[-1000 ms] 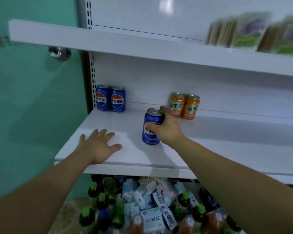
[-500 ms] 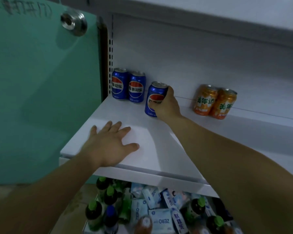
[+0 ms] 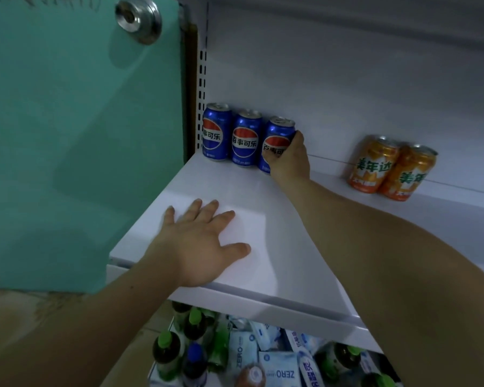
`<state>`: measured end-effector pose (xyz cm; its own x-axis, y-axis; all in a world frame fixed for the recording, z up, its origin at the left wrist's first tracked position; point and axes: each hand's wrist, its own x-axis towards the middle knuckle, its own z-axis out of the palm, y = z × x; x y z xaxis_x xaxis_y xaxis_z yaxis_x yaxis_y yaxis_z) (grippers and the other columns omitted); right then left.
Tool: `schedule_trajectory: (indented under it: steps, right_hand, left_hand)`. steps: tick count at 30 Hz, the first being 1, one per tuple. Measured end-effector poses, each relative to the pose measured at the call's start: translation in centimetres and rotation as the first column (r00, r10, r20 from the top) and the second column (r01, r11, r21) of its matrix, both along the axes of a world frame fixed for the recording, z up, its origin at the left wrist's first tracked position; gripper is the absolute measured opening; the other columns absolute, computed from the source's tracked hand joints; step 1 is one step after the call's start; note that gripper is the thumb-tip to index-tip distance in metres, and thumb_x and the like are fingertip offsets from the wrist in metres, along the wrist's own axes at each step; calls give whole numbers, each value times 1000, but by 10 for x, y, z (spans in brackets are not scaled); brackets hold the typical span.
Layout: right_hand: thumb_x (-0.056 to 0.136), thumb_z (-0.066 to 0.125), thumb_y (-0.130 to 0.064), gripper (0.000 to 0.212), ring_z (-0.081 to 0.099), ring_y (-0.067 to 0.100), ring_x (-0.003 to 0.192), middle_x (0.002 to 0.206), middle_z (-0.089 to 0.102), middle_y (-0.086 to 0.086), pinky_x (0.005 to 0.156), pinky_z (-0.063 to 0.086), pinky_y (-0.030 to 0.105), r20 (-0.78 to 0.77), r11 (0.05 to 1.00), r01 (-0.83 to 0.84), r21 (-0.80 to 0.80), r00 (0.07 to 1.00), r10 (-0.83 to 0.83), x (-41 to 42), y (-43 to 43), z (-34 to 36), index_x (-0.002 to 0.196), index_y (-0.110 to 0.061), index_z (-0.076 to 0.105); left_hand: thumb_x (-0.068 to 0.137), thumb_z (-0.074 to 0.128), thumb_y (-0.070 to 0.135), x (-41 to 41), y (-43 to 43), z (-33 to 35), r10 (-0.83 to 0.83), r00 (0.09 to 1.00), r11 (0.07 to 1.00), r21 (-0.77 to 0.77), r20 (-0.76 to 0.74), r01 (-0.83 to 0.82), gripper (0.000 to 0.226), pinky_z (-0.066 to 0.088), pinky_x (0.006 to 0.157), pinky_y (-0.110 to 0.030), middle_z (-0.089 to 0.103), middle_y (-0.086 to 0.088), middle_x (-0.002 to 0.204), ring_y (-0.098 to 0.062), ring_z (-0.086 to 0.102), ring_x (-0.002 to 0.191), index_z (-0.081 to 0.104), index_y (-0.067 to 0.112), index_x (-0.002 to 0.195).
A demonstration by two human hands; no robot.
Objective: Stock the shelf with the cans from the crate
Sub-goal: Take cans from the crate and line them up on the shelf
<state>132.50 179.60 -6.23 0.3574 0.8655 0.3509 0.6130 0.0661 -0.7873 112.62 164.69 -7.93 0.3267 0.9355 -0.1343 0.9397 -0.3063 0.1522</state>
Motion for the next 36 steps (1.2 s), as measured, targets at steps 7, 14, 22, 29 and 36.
schedule_trajectory:
  steps: [7,14,22,29,36]
  right_hand:
    - [83,71,-43,82,50,32,123,140,44,14,90,44,33,11,973,-26,-230,1000,29,3,-19,13,144,-13,27]
    - [93,53,-52,74,37,30,136,155,31,10,105,35,33,391,881,66,-468,910,140,61,-145,55,151,-15,26]
    - [92,53,-55,70,50,29,124,145,46,10,98,42,35,467,817,305,-489,883,-50,144,-312,73,148,-18,31]
    - [94,52,-52,69,56,28,112,141,49,10,85,48,37,526,645,587,-489,789,-318,233,-494,75,149,-18,29]
    - [90,56,-54,68,48,25,128,147,45,3,97,41,36,456,364,743,-561,645,-613,298,-671,14,147,-23,35]
  left_hand:
    - [86,22,75,-1,0,2,11,999,1000,-3,33,-11,76,-8,118,-51,-9,11,161,-12,-12,147,3,40,151]
    - [86,35,72,0,-2,18,38,998,996,-85,48,-34,78,-4,117,-53,-2,6,162,-19,-5,149,12,36,152]
    - [85,59,56,155,-102,42,-384,869,880,-162,312,447,75,31,113,-38,30,2,155,-19,36,138,32,25,148]
    - [85,58,54,298,-237,27,-767,582,561,-156,272,813,62,42,104,-39,45,-2,143,-25,47,127,47,22,137]
    - [92,56,45,403,-365,-23,-895,375,285,-336,241,898,65,36,105,-32,36,-3,152,-21,40,135,33,18,147]
